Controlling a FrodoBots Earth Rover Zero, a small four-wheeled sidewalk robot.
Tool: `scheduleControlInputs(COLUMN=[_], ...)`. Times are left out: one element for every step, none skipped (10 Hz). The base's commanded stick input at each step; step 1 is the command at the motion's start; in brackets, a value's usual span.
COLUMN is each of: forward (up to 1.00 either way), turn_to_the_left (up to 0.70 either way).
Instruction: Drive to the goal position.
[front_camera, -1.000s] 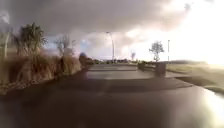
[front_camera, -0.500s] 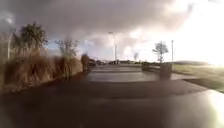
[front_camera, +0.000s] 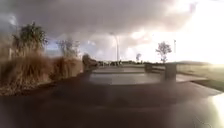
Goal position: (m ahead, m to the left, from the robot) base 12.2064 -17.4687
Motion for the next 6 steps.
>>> scheduleControlInputs(forward=[0.7,0.7,0.7,0.7,0.7,0.7], turn_to_the_left=[0.0,0.0,0.0,0.0,0.0,0.0])
